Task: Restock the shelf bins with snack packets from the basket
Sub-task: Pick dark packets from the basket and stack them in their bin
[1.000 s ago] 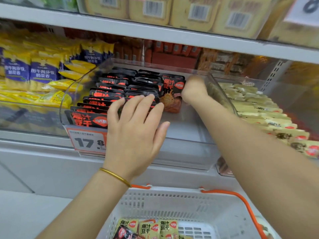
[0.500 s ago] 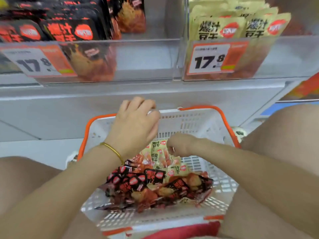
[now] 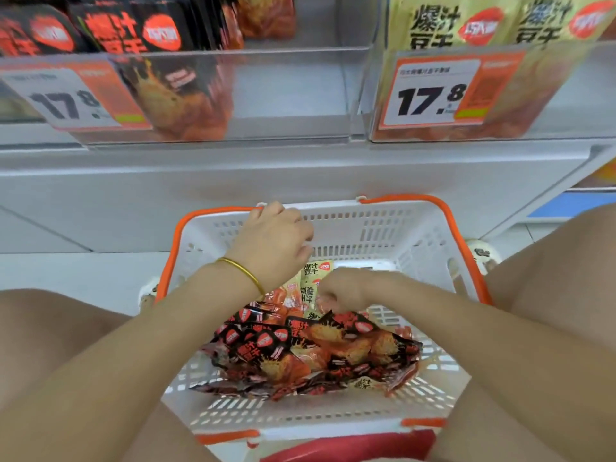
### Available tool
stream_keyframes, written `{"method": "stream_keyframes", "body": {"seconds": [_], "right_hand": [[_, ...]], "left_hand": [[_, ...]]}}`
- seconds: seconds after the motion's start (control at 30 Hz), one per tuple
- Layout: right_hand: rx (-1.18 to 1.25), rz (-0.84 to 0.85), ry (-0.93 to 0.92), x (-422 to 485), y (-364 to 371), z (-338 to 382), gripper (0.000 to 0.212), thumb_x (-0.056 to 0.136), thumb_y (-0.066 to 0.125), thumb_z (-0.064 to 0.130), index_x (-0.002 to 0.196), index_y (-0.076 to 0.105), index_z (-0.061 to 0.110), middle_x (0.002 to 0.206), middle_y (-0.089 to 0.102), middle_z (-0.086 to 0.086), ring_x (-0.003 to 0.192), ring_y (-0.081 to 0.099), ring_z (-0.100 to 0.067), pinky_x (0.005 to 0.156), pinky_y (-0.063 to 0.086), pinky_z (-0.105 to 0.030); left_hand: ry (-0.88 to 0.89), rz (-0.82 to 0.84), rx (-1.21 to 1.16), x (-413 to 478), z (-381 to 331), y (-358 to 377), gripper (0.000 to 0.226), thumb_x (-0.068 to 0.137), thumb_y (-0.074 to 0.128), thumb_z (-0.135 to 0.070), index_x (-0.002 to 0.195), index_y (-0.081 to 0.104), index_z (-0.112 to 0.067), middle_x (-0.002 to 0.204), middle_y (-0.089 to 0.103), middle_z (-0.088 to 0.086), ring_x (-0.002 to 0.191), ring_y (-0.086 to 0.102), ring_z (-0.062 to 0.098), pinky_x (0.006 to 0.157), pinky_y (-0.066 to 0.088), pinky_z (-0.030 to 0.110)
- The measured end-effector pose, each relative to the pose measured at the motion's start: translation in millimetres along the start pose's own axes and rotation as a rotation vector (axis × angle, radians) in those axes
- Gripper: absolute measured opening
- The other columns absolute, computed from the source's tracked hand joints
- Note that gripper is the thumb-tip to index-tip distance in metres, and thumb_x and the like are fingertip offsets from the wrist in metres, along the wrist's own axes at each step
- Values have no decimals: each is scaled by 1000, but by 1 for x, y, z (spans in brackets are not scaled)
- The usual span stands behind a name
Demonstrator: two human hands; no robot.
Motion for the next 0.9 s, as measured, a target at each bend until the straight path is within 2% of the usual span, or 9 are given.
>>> {"method": "stream_keyframes", "body": {"seconds": [0.1,0.2,0.33,0.47,0.57,0.63,0.77,0.83,0.9], "right_hand": [[125,-189,-48,-25,-70,7,31,80,55,1,64,39,22,67,44,5,67,42,-17,63,38,-29],[262,-330,-98,-57,-114,13,26,80,60,1,67,47,19,65,48,10,58,44,-5,57,38,-18],[674,-514,-167,-88,-154,10,16,86,64,5,75,56,13,65,59,0,57,55,-8,57,48,-16],[1056,-739,-208,-113,-172,-5,12,88,62,24,81,60,15,71,61,-4,65,56,-13,64,48,-27],[1278,-612,-352,-123,-168,14,21,79,71,24,97,62,15,87,69,-3,77,67,-17,68,57,-33],[1309,-661,-422,-135,-180,33,30,71,74,9,98,62,14,85,71,-1,75,68,-15,62,58,-31],[1129,-1057,-364,-174,-260,48,21,79,68,1,98,62,8,84,67,-9,74,65,-20,67,57,-41],[897,-1255,-203,-180,-310,40,19,79,71,5,96,64,8,86,67,-8,79,66,-25,73,58,-45],[665,-1355,23,-164,-353,27,28,73,77,14,97,65,6,93,68,-12,89,66,-31,77,55,-49]], "left_hand": [[-74,234,-25,-4,14,21,37,94,47,-43,126,53,-26,134,49,-2,128,34,22,104,29,39],[-100,282,-226,-5,18,25,41,90,56,-42,127,52,-24,128,55,0,123,44,23,101,38,38],[-103,60,-464,-3,16,-7,17,88,62,-29,83,48,-20,70,46,-8,76,48,19,63,32,30],[-102,-165,-735,-7,27,-54,18,82,69,-25,71,55,-24,68,52,-6,69,50,15,64,37,31],[-106,-458,-979,-20,43,-105,15,80,69,-21,69,59,-25,70,62,-1,66,52,8,65,43,30],[-88,-592,-994,-25,51,-136,8,78,65,-28,74,63,-21,80,68,8,70,56,11,67,46,32],[-123,-905,-967,-33,81,-201,7,88,61,-29,89,60,-22,83,62,-5,76,60,10,70,50,35],[-158,-1035,-651,-38,95,-228,26,89,49,-36,102,61,-17,93,63,-4,88,59,11,80,48,35],[-199,-968,-287,-32,103,-229,45,87,36,-42,111,62,-14,108,64,6,105,57,26,90,45,42]]}}
Point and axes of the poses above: each hand's wrist, its own x-axis towards the middle knuckle, its own y-axis out of the palm, z = x × y, the point moved 8 cm from there along x, towards the middle knuckle
